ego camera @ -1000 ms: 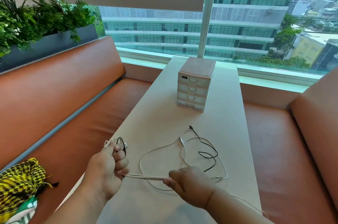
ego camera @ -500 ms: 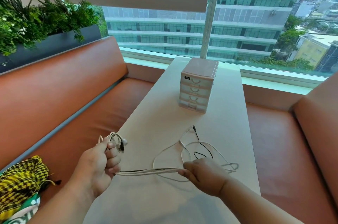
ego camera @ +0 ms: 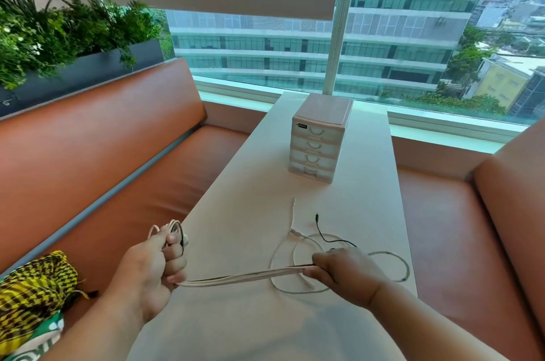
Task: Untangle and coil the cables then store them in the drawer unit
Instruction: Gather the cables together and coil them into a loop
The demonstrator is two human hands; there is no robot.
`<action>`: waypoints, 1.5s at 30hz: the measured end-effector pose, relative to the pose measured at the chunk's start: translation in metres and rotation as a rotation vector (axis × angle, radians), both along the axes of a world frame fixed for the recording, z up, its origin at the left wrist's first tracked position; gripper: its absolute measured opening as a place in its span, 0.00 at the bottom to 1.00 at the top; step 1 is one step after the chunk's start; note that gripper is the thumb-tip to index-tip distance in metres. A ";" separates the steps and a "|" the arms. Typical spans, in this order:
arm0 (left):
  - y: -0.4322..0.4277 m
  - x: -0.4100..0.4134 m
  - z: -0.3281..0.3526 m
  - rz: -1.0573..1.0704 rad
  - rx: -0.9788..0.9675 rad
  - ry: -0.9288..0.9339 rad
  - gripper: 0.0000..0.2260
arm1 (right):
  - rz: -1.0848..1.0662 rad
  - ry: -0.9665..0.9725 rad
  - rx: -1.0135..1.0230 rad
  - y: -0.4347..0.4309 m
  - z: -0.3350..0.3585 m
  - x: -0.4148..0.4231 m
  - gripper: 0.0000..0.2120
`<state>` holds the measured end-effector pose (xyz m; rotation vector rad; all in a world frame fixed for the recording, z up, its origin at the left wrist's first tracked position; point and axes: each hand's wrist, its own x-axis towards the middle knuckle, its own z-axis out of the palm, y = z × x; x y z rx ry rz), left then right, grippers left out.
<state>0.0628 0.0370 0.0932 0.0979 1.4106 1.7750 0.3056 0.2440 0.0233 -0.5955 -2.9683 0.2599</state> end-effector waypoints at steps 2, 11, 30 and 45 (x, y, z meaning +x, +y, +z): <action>0.000 -0.003 0.003 0.010 0.008 -0.002 0.18 | -0.026 0.031 0.018 0.004 0.001 0.002 0.40; 0.002 -0.016 0.001 0.095 0.048 -0.079 0.19 | -0.057 0.052 0.015 0.011 0.007 0.001 0.45; 0.002 -0.023 -0.004 0.137 -0.012 -0.019 0.21 | -0.159 0.011 0.097 0.014 0.014 0.005 0.43; 0.001 -0.026 -0.023 0.024 -0.056 -0.009 0.20 | -0.302 0.175 -0.080 0.003 0.014 0.004 0.43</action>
